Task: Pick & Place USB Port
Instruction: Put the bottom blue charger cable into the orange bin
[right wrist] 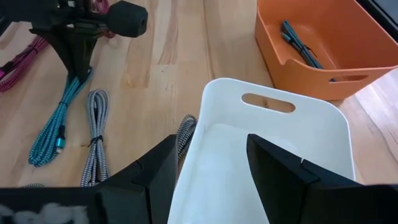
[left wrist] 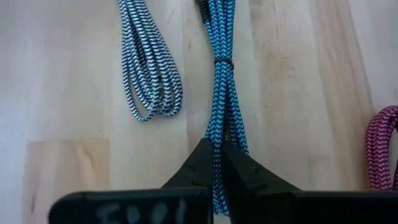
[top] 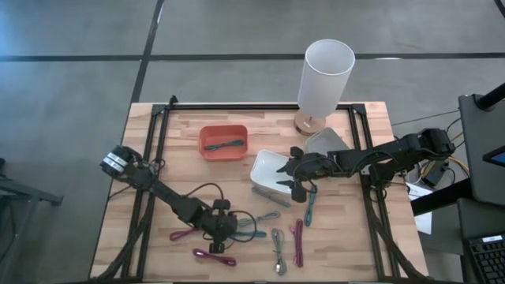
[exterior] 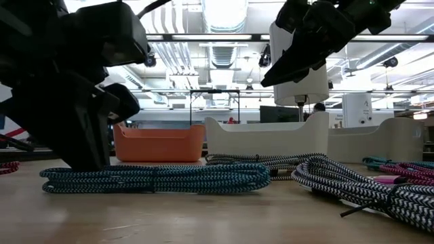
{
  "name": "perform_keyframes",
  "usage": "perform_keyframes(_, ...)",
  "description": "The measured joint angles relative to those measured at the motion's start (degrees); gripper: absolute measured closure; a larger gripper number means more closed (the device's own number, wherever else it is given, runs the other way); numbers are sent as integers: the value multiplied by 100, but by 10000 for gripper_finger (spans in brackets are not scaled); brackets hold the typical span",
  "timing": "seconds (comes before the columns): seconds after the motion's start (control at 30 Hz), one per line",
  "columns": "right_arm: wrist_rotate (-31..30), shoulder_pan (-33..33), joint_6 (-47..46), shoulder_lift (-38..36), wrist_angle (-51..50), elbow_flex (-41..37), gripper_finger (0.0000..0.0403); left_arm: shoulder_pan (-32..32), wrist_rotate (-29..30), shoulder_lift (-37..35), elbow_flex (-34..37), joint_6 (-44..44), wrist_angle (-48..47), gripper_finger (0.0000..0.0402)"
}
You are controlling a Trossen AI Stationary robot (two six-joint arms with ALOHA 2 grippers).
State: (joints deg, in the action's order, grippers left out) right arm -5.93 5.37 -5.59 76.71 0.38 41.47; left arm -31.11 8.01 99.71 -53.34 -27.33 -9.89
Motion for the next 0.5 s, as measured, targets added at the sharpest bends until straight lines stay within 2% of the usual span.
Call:
perform_keyframes(0.17, -2, 0, 0, 0, 5, 0, 213, 0, 170, -303, -163, -21, -630, 394)
perform_keyframes(0.5, -4, 0, 0, 0, 42, -2, 213, 57, 1677, -1263, -929, 6, -3393, 396)
